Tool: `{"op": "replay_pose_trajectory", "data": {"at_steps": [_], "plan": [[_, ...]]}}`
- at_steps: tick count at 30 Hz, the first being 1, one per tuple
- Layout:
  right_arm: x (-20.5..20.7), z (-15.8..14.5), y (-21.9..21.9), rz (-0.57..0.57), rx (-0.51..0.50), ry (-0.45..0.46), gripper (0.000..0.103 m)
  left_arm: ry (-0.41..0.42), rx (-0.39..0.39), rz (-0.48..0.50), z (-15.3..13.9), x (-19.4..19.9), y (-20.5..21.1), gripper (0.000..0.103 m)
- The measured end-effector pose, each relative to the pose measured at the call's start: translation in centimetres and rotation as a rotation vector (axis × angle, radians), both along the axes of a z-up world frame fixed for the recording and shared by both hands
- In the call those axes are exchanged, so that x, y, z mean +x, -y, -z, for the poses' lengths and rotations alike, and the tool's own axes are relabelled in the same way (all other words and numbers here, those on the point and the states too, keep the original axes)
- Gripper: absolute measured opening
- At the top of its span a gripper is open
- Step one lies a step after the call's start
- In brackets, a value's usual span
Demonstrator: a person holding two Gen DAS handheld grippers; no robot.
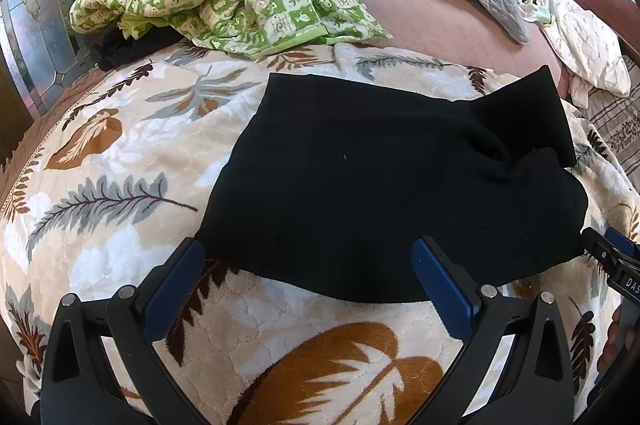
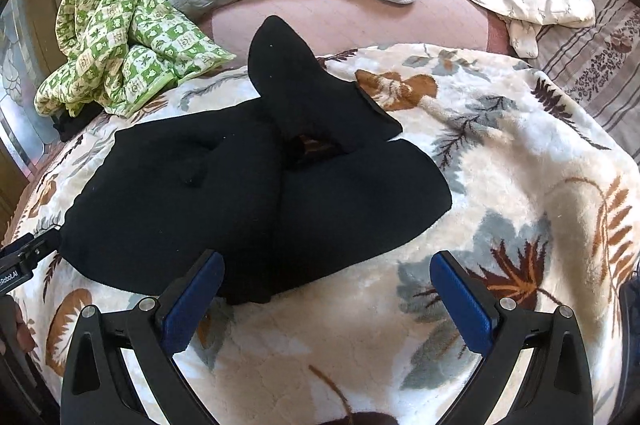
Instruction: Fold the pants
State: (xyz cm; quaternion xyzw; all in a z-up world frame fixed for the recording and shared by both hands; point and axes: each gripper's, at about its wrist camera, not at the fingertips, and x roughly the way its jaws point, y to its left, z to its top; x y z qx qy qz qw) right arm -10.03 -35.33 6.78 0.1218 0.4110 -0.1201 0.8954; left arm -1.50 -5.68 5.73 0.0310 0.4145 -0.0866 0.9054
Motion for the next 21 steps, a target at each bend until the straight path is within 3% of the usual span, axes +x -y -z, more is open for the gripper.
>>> {"op": "replay_pose_trajectory", "data": {"at_steps": [21], "plan": [[0.79,0.44,-0.51,-0.026,-0.004,-0.006,0.102,-0.017,-0.005,-0.006,0.49,0.38,0.06,0.103]]}}
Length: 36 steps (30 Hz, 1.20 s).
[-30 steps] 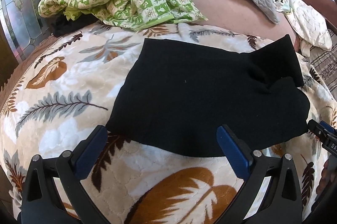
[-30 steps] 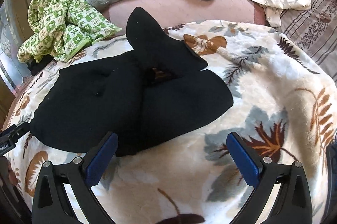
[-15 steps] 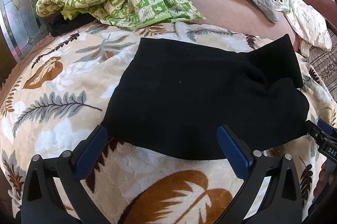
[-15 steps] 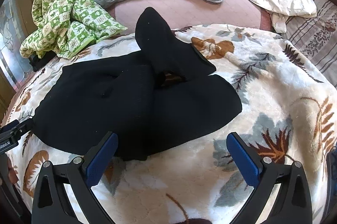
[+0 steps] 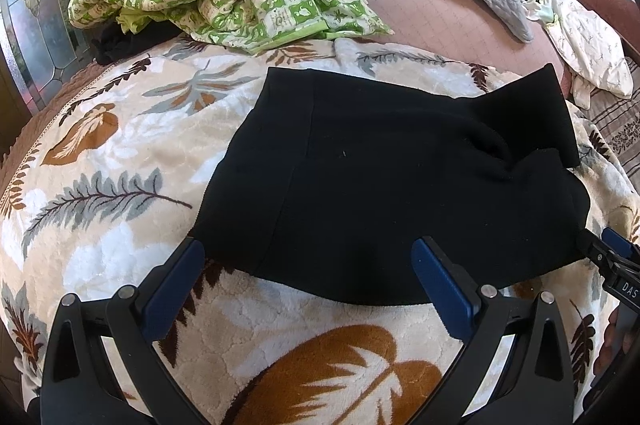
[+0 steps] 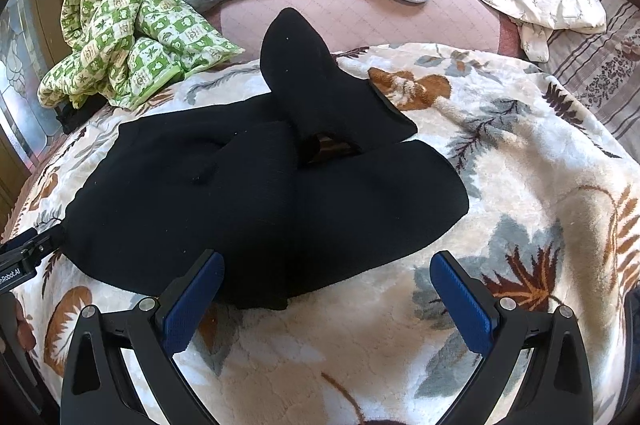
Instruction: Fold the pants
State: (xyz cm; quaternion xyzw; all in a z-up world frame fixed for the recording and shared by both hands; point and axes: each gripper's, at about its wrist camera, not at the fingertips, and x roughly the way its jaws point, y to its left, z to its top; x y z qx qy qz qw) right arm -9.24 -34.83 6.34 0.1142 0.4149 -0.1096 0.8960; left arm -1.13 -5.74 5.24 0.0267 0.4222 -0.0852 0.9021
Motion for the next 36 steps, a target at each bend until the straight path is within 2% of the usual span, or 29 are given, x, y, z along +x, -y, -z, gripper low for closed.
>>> {"op": "replay_pose_trajectory", "data": {"at_steps": [11,16,19,24,27,29,32,33,34,35,36], "plan": [[0.3,0.6,0.5,0.001,0.013,-0.009,0.102,-0.017,-0.006,-0.003,0.5,0.3,0.2,0.103],[0.0,0.8,1.3,0.018,0.022,-0.011,0.102,-0.040,-0.033,-0.011,1.1,0.5,-0.6,0.103],[-0.5,1.1,2.5,0.048,0.042,-0.011,0.102,-0.076,-0.092,-0.026,1.8,0.6,-1.7,0.103],[-1.5,1.8,5.5,0.145,0.060,-0.014,0.102,-0.183,-0.244,-0.091,3.8,1.5,-2.9,0.103],[-1.6,2.8,7.7,0.219,0.139,-0.008,0.102,-0.160,-0.260,-0.097,3.6,2.1,-2.2,0.103],[-1.2,3.5,8.7,0.231,0.193,-0.005,0.102,-0.182,-0.280,-0.095,3.8,2.7,-1.7,0.103],[0.1,4.2,9.4,0.242,0.226,0.005,0.101,-0.169,-0.304,-0.089,3.9,3.5,-1.1,0.101],[0.4,4.2,9.4,0.236,0.225,0.024,0.091,-0.161,-0.306,-0.089,3.9,3.7,-1.0,0.093],[1.1,4.4,9.5,0.221,0.235,0.037,0.083,-0.146,-0.294,-0.099,3.9,3.8,-1.0,0.064],[1.5,4.4,9.5,0.218,0.236,0.038,0.058,-0.136,-0.270,-0.107,3.9,4.0,-1.1,0.030],[1.8,4.4,9.5,0.224,0.223,0.038,0.021,-0.150,-0.273,-0.103,4.1,4.3,-1.2,0.021]]}}
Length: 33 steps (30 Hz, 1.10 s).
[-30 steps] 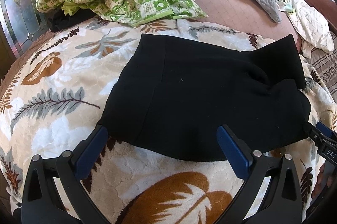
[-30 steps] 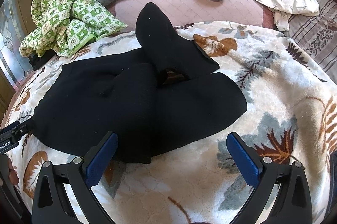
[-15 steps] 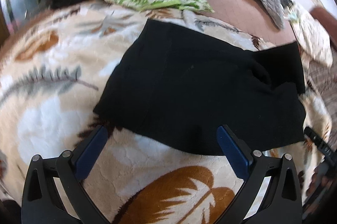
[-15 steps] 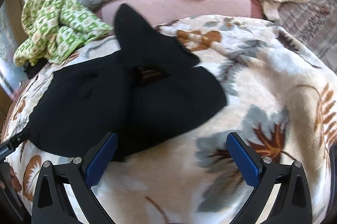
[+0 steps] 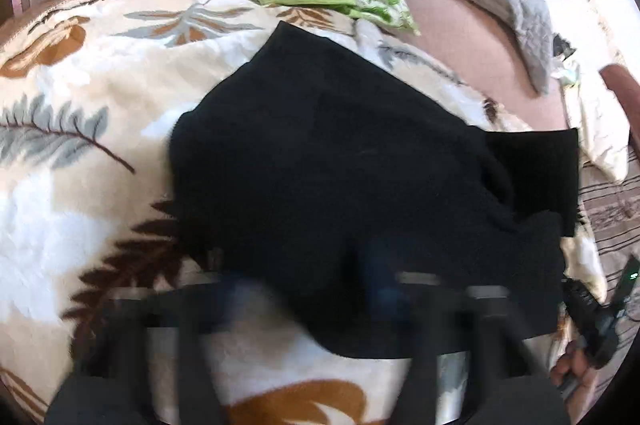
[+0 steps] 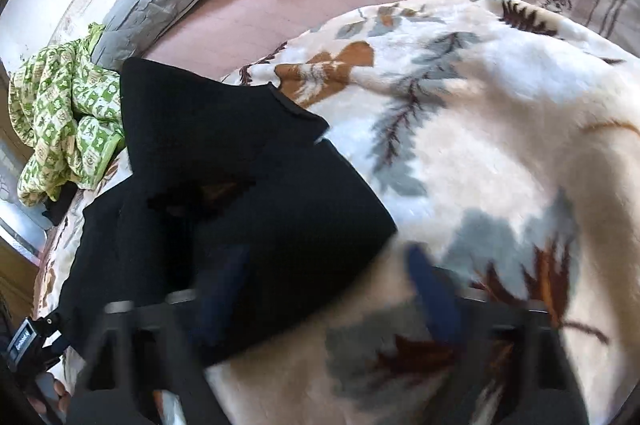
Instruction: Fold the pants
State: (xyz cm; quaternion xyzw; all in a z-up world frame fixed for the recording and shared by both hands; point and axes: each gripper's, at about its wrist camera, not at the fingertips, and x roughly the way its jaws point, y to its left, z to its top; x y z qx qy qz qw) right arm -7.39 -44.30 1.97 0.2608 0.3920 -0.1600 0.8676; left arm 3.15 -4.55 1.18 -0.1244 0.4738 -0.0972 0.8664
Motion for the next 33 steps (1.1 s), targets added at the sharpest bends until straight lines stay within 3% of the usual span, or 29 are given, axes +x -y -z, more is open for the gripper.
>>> {"op": "replay_pose_trajectory", "data": {"at_steps": [1,3,7,11,16,19,22,23,24,27,31,33], "plan": [[0.2,-0.1,0.1,0.001,-0.007,0.008,0.011,-0.020,-0.045,0.005,0.0,0.2,-0.4,0.018],[-0.2,-0.6,0.3,-0.003,0.046,0.062,0.010,-0.006,-0.077,0.024,-0.9,0.0,-0.8,0.014],[-2.6,-3.7,-0.4,-0.013,-0.002,0.112,0.009,0.050,-0.070,0.072,-3.7,-2.0,-1.5,0.013],[-6.9,-7.2,-0.2,-0.004,-0.081,0.099,0.009,0.080,-0.028,0.091,-5.6,-4.4,-3.4,0.013],[-12.6,-8.5,1.4,0.030,-0.101,0.033,0.009,0.018,-0.012,0.084,-4.4,-7.3,-6.4,0.015],[-14.1,-7.0,1.9,0.031,-0.113,-0.046,0.011,-0.028,0.015,0.067,-2.3,-8.3,-7.4,0.027],[-13.6,-3.5,2.6,0.038,-0.141,-0.208,0.033,-0.043,0.039,0.037,-1.2,-8.7,-8.2,0.044],[-13.5,-2.9,2.6,0.041,-0.166,-0.252,0.046,-0.042,0.036,0.031,-1.5,-8.8,-8.5,0.050],[-13.6,-2.7,2.6,0.041,-0.176,-0.261,0.052,-0.037,0.049,0.025,-1.9,-8.9,-8.6,0.054],[-14.2,-4.4,2.5,0.063,-0.202,-0.204,0.062,0.026,0.111,0.004,-3.8,-9.1,-9.3,0.062],[-13.5,-7.2,1.4,0.027,-0.199,-0.087,0.073,0.080,0.109,-0.002,-5.7,-7.8,-10.1,0.085],[-11.9,-8.1,0.7,-0.022,-0.173,-0.036,0.077,0.091,0.120,0.004,-6.3,-6.5,-9.9,0.086]]}}
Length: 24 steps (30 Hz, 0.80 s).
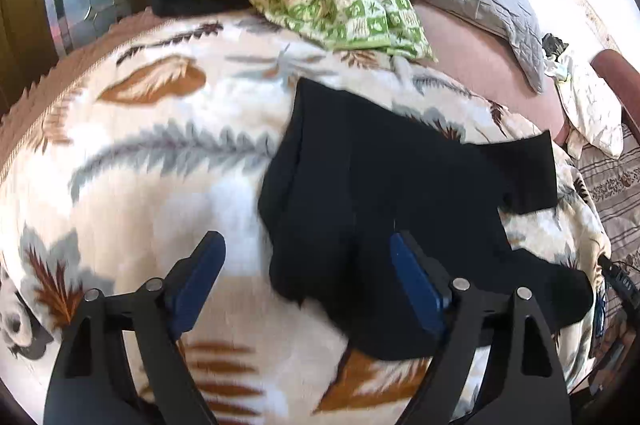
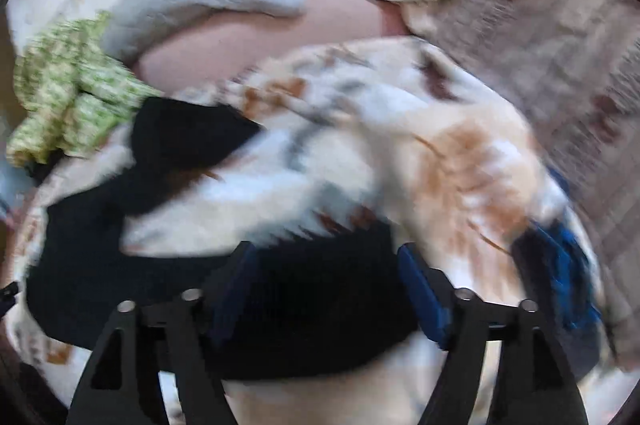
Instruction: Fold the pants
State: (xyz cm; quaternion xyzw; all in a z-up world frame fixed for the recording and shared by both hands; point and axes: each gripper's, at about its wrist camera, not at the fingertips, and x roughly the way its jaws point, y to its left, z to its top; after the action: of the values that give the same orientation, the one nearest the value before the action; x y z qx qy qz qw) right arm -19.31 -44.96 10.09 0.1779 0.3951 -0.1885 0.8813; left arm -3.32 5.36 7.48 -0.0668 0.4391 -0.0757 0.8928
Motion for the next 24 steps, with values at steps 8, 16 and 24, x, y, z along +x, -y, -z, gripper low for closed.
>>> {"op": "replay_pose_trajectory", "data": {"at_steps": [8,16,24], "plan": [[11.5,-2.7,-4.9,-0.200,-0.007,0.060,0.083,-0.067,-0.005,0.062,0.6,6.9,1.2,0.088],[18.5,-2.3,-7.3,-0.249,0.010,0.048,0.083,-0.085,-0.026,0.037,1.7,10.4,1.8,0.088],[19.7,-0.8,-7.4,-0.244,0.032,0.039,0.083,-0.077,-0.006,0.041,2.4,11.5,2.5,0.088]]}}
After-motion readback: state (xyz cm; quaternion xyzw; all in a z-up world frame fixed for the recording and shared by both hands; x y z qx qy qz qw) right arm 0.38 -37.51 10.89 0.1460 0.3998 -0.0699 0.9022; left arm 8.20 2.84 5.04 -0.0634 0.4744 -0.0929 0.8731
